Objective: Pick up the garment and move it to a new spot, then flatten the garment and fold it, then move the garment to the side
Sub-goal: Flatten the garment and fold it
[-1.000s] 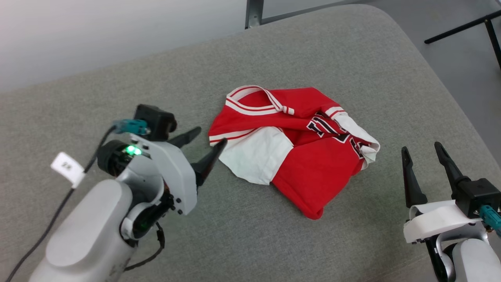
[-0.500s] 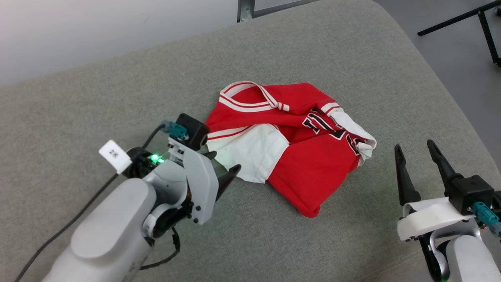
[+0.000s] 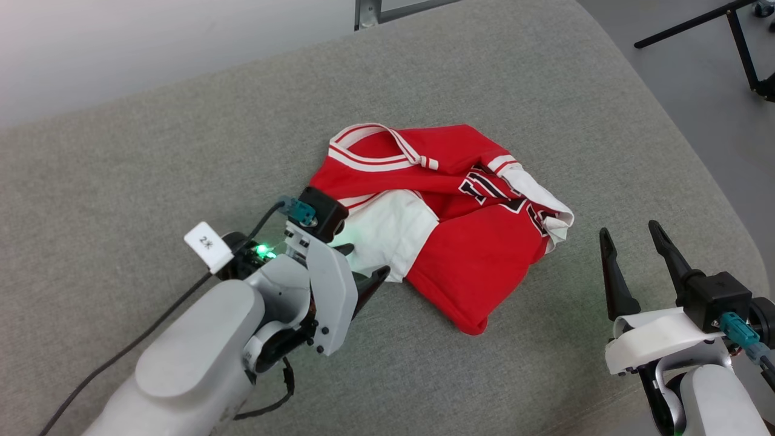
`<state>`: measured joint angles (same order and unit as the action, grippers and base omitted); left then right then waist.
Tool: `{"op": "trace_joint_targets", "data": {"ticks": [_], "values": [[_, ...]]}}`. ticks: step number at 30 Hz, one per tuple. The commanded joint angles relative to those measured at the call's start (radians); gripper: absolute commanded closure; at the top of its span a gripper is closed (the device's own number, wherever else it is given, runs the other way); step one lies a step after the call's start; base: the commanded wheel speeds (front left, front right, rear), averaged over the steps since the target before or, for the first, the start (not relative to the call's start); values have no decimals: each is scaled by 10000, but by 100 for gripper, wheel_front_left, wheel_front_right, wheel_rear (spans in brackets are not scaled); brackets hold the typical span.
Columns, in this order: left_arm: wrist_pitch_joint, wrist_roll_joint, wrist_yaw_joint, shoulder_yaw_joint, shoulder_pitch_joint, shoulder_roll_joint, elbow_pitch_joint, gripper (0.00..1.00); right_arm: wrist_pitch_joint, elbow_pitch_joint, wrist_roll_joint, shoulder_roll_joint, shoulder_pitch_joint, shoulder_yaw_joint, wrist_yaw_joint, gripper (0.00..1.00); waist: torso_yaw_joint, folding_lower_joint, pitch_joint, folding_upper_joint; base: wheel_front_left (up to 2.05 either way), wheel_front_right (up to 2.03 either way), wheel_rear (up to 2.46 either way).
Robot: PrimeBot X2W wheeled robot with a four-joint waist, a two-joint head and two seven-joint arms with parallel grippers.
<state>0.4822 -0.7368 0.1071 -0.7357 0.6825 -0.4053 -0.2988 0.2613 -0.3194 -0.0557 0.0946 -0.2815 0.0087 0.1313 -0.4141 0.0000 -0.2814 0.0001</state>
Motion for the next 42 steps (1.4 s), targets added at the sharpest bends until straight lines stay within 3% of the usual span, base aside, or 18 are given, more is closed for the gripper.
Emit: {"op": "trace_joint_targets", "data": {"ticks": [1, 3, 4, 5, 7, 8, 9, 22, 34, 42], "values": [[-42, 98, 83, -77, 172, 33, -66, 0, 49, -33, -92, -4, -117, 20, -10, 0, -11, 0, -14, -1, 0, 0, 0], [-102, 134, 102, -176, 185, 38, -187, 5, 51, -57, -80, -12, -126, 9, -10, 0, -15, 0, -16, -1, 0, 0, 0], [-130, 149, 99, -199, 206, 50, -251, 19, 51, -58, -88, -16, -132, 0, -10, 0, -13, 0, -16, -1, 0, 0, 0], [-143, 143, 105, -224, 227, 57, -303, 46, 52, -58, -85, -17, -137, -9, -10, 0, -10, 0, -14, -1, 0, 0, 0], [-235, 183, 135, -287, 296, 70, -400, 57, 53, -63, -85, -18, -141, -16, -10, 0, 1, 0, -11, -1, 0, 0, 0], [-283, 203, 149, -336, 315, 68, -459, 93, 53, -59, -92, -19, -148, -24, -10, 0, 7, 0, -8, -1, 0, 0, 0], [-343, 208, 154, -383, 322, 74, -516, 100, 53, -61, -96, -20, -154, -23, -10, 0, 14, 0, -4, -1, 0, 0, 0], [-476, -287, 248, -721, 483, -79, -610, 100, 55, -97, -97, -19, -102, -92, -10, 0, 142, 0, 57, -1, 0, 0, 0], [120, -606, 89, -595, 363, -894, 125, 100, 56, -103, -85, -14, 22, -151, -10, 0, 249, 0, 152, -1, 0, 0, 0], [447, -887, -140, -406, -41, -1587, 751, 100, 55, -43, -8, 152, 204, -278, -10, 0, 679, 0, 364, -1, 0, 0, 0]]}}
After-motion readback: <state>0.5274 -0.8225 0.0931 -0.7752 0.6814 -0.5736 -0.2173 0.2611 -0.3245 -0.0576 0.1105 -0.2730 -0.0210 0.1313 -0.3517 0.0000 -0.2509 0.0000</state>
